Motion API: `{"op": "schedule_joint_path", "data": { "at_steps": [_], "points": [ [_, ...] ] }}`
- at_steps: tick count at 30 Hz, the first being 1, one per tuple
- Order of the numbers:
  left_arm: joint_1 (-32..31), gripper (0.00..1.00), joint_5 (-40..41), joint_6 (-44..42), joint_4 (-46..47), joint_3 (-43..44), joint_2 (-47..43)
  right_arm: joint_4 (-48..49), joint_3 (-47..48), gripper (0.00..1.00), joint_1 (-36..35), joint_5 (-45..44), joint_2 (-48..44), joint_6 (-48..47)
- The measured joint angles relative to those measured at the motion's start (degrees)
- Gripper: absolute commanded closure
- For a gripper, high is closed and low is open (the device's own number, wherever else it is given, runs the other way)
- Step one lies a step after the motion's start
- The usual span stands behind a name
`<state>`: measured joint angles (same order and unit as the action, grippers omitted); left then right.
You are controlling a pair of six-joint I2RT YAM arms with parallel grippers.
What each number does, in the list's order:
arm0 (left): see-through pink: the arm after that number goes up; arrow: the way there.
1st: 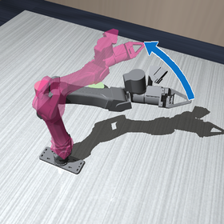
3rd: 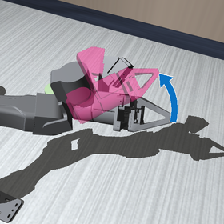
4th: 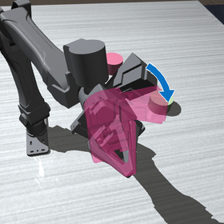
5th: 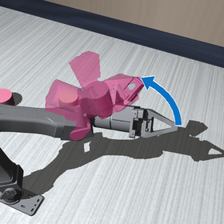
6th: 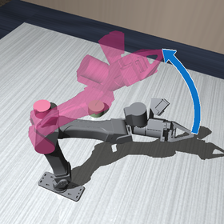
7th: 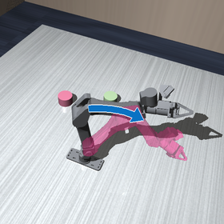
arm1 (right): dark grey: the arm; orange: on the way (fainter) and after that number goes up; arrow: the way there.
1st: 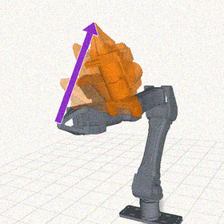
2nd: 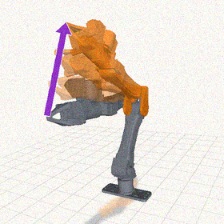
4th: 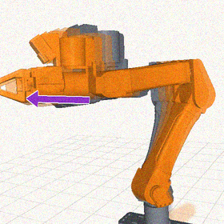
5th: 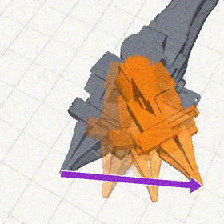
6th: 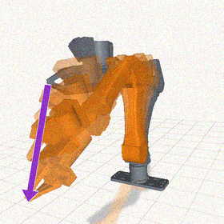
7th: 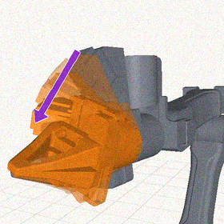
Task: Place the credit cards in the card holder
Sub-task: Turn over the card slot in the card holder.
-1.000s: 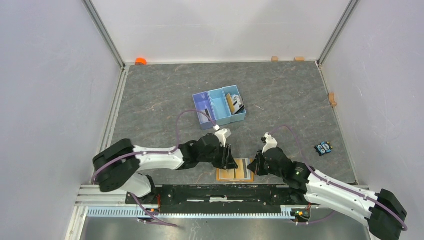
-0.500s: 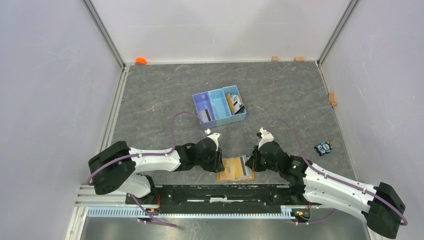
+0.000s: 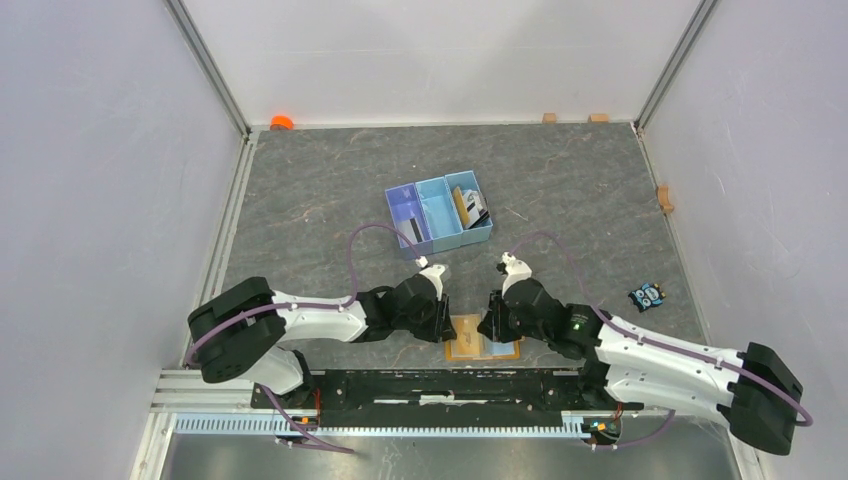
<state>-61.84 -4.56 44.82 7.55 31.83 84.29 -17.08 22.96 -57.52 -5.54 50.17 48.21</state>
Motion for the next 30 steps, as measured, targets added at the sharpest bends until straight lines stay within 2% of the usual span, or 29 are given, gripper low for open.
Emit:
{"op": "schedule_joint_path", "data": {
  "at_steps": [8, 15, 19, 23, 28, 30],
  "points": [
    [0.0, 0.66, -0.2, 0.0, 1.4, -0.6, 0.0, -1.3, 4.5, 0.64, -5.3, -3.8, 7.1, 0.4],
    [0.0, 0.54, -0.3, 0.0, 1.1, -1.8, -2.1, -2.4, 9.4, 0.50, -10.0, -7.0, 12.2, 0.8],
    [0.0, 0.46, 0.1, 0.0, -2.4, -4.2, -8.1, -2.4, 11.1, 0.39, -10.8, -8.3, 12.5, 0.8],
    [0.1, 0.39, 1.6, 0.1, -8.9, -6.3, -17.9, -3.4, 12.4, 0.26, -11.0, -10.5, 12.0, -0.2],
    [0.8, 0.26, 2.5, 0.0, -16.1, -6.2, -26.9, -4.4, 13.5, 0.03, -11.0, -13.8, 9.5, -3.4],
    [1.6, 0.18, 1.9, -0.3, -19.1, -5.2, -28.6, -5.0, 13.6, 0.02, -11.0, -15.4, 8.8, -5.0]
  ]
}}
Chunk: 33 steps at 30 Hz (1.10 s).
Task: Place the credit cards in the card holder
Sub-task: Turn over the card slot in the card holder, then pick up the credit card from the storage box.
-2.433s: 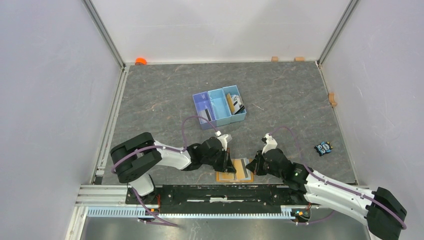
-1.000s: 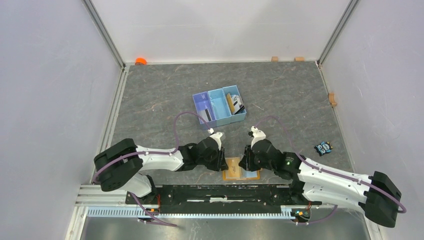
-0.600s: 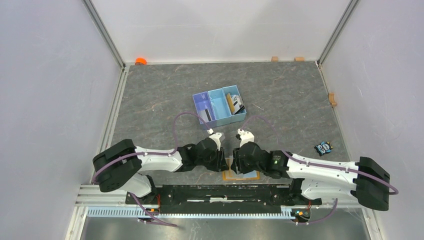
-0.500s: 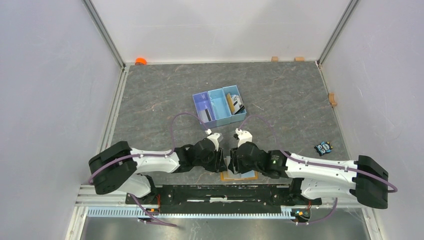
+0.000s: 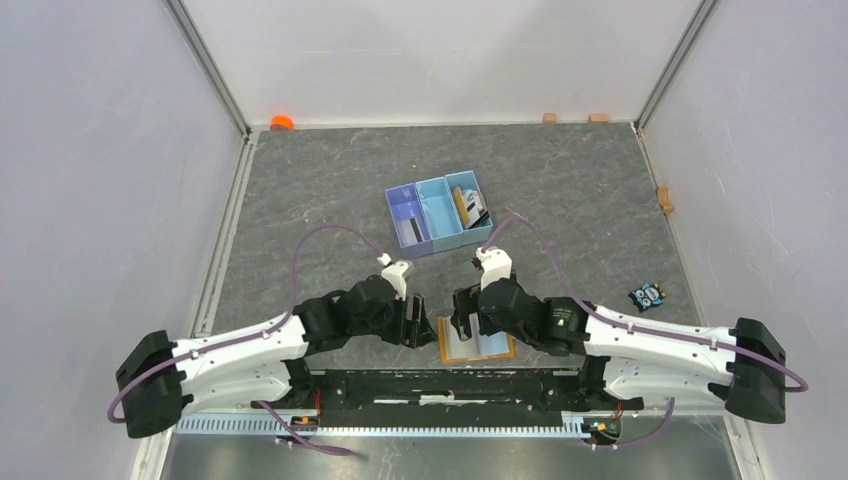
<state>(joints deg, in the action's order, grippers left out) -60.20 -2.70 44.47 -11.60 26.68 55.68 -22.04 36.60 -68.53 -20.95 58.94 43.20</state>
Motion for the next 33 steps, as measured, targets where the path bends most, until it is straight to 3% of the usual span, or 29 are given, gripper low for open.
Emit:
{"op": "schedule_joint_path", "data": {
  "at_steps": [7, 14, 21, 33],
  "points": [
    [9.7, 0.03, -7.5, -7.3, -11.7, 11.7, -0.2, -3.3, 1.8, 0.02, 4.0, -3.2, -2.9, -8.4],
    [24.9, 0.01, -11.5, -15.2, -16.3, 24.4, 4.9, -1.2, 6.4, 0.02, 24.0, 4.5, -0.8, -18.9],
    [34.9, 0.01, -11.4, -18.1, -15.8, 32.7, 21.4, 1.6, 20.0, 0.02, 35.7, 14.7, 15.0, -28.6],
    [38.3, 0.07, -7.8, -23.0, -16.4, 47.9, 43.8, -0.6, 44.0, 0.02, 45.7, 28.1, 45.1, -38.8]
  ]
}}
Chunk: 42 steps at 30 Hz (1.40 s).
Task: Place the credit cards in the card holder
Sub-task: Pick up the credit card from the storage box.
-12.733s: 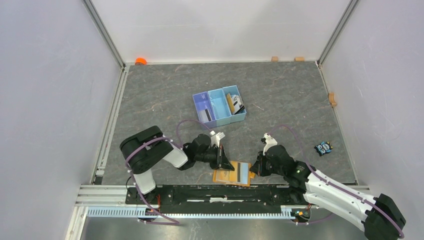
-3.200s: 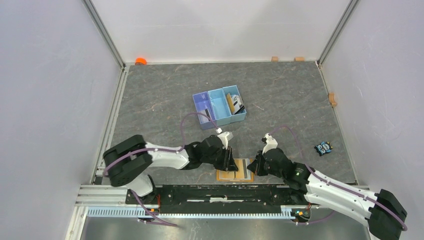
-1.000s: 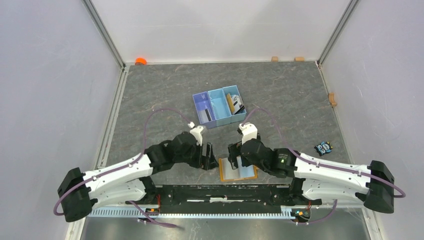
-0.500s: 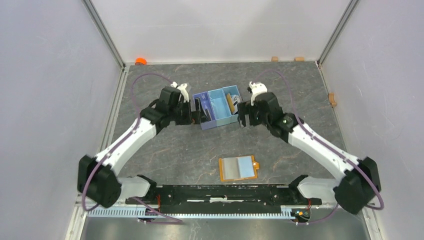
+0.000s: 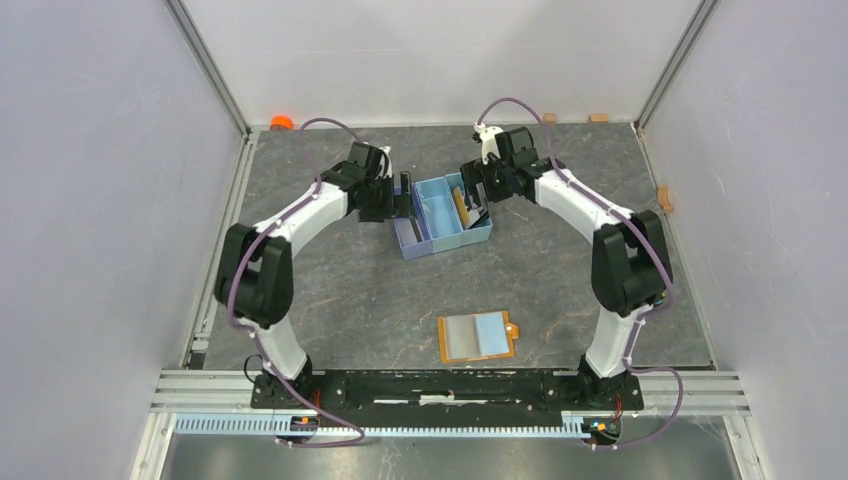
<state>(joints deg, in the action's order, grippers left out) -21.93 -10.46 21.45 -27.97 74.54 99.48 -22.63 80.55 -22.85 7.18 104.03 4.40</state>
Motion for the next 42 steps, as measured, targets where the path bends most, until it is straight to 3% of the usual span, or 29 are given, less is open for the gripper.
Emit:
{"op": "schedule_joint_path", "data": {
  "at_steps": [6, 11, 19, 23, 33, 42],
  "points": [
    [0.0, 0.08, 0.1, -1.3, -0.5, 2.0, 6.7, -3.3, 5.2, 0.05, 0.8, 1.6, 7.5, -2.3],
    [0.1, 0.08, 0.0, -1.9, -1.2, 2.1, 9.4, -3.8, 2.8, 0.09, 0.8, 0.9, 5.1, -2.3],
    [0.1, 0.08, 0.0, -2.1, -1.9, 2.6, 9.7, -4.2, -1.5, 0.40, -0.3, -0.2, -3.4, -0.7],
    [0.1, 0.08, 0.0, -2.3, -2.0, 2.6, 9.7, -3.8, -3.0, 0.49, -2.4, 0.4, -3.7, 0.4],
    [0.1, 0.08, -0.1, -2.8, -2.3, 2.7, 9.7, -3.6, -3.6, 0.59, -3.7, -0.4, -0.6, 2.8],
    [0.1, 0.08, -0.2, -2.9, -2.4, 2.8, 9.7, -3.3, -3.5, 0.87, -3.7, -0.8, 1.5, 4.1]
  ]
}}
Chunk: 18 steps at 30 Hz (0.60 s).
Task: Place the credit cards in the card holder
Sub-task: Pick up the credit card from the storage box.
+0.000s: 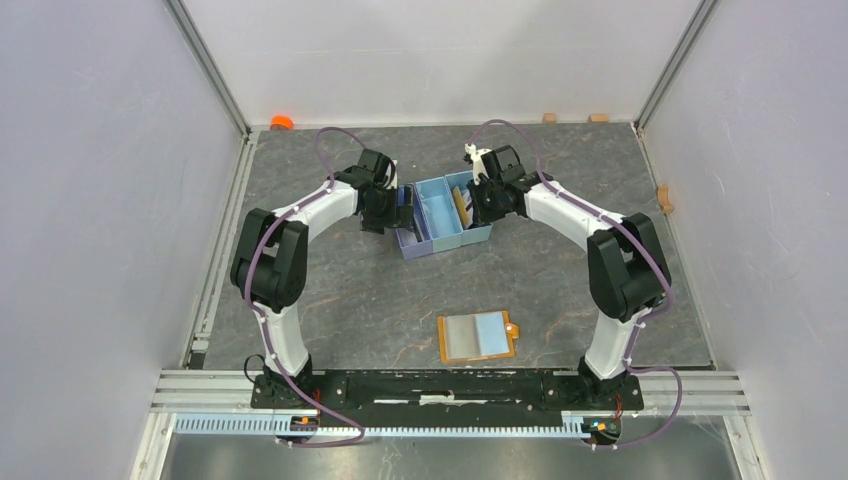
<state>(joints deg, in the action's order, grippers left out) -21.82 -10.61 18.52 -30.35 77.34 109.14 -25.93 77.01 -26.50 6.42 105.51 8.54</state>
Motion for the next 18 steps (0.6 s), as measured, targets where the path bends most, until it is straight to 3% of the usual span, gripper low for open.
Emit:
{"op": "schedule_joint_path", "data": {
  "at_steps": [4, 18],
  "points": [
    [0.0, 0.08, 0.0, 0.0, -0.1, 0.3, 0.0, 1.5, 0.0, 0.99, 0.0, -0.3, 0.0, 1.0],
    [0.5, 0.06, 0.5, -0.9, -0.9, 0.9, 0.0, 3.8, -0.9, 1.00, 0.3, -0.3, -5.6, 2.5]
  ]
}}
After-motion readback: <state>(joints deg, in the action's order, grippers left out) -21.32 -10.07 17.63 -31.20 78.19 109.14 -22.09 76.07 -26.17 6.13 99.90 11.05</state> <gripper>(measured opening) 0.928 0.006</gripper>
